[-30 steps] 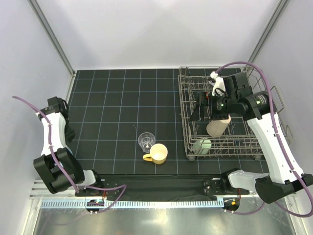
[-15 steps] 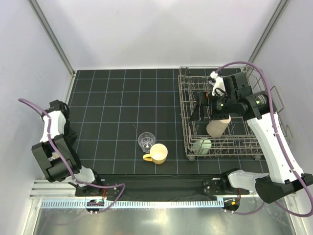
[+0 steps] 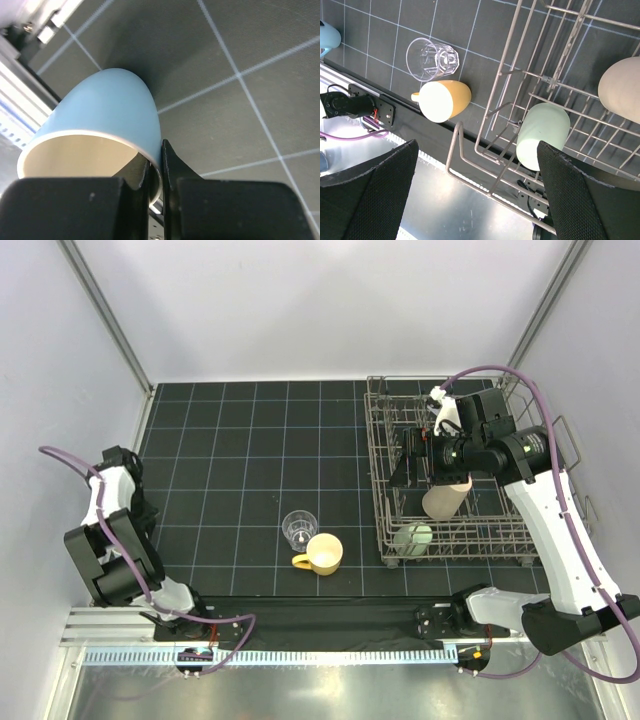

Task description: Load the cups into the dish rack

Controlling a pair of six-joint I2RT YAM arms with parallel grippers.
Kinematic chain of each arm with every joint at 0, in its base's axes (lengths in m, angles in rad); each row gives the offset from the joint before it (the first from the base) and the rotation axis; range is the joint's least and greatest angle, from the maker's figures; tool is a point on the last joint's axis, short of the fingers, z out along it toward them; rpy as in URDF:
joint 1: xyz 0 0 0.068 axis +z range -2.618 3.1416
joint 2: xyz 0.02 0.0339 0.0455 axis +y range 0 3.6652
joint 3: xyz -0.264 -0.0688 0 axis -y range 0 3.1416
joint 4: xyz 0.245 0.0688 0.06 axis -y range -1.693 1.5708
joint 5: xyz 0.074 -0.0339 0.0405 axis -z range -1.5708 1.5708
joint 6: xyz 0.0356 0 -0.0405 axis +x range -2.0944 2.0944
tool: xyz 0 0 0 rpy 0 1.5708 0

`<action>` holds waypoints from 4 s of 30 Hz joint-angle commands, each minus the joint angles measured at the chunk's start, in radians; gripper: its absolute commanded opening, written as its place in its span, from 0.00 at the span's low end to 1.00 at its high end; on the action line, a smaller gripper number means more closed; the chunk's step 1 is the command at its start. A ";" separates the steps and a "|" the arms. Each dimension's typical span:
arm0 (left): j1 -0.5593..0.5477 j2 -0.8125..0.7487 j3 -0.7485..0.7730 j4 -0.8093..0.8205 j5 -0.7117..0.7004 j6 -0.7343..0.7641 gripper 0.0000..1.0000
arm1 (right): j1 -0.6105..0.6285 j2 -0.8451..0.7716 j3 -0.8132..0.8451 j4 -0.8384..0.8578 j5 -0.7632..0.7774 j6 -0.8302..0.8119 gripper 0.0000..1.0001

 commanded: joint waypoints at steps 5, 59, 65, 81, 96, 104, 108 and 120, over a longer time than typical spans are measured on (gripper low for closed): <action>-0.012 -0.161 0.018 -0.002 0.236 -0.132 0.00 | 0.006 0.004 0.028 0.028 -0.008 0.001 1.00; -0.985 -0.112 0.154 1.883 0.968 -1.578 0.00 | 0.078 -0.069 -0.219 1.003 -0.396 0.510 0.86; -1.023 -0.101 0.166 1.881 0.953 -1.558 0.00 | 0.079 -0.035 -0.194 1.015 -0.382 0.515 0.64; -1.068 -0.066 0.186 1.877 0.949 -1.549 0.00 | 0.083 -0.001 -0.192 1.049 -0.313 0.553 0.17; -1.011 -0.121 0.053 1.898 0.931 -1.592 0.57 | 0.083 -0.044 -0.205 1.045 -0.261 0.492 0.04; -0.806 -0.362 -0.044 1.349 1.041 -1.348 0.75 | 0.083 -0.078 -0.171 0.832 -0.140 0.375 0.04; -0.717 -0.438 0.083 0.737 1.100 -0.975 0.74 | 0.082 -0.059 -0.113 0.684 -0.025 0.326 0.04; -0.718 -0.544 0.224 0.114 1.074 -0.568 0.68 | 0.081 0.103 0.088 0.378 0.486 0.236 0.04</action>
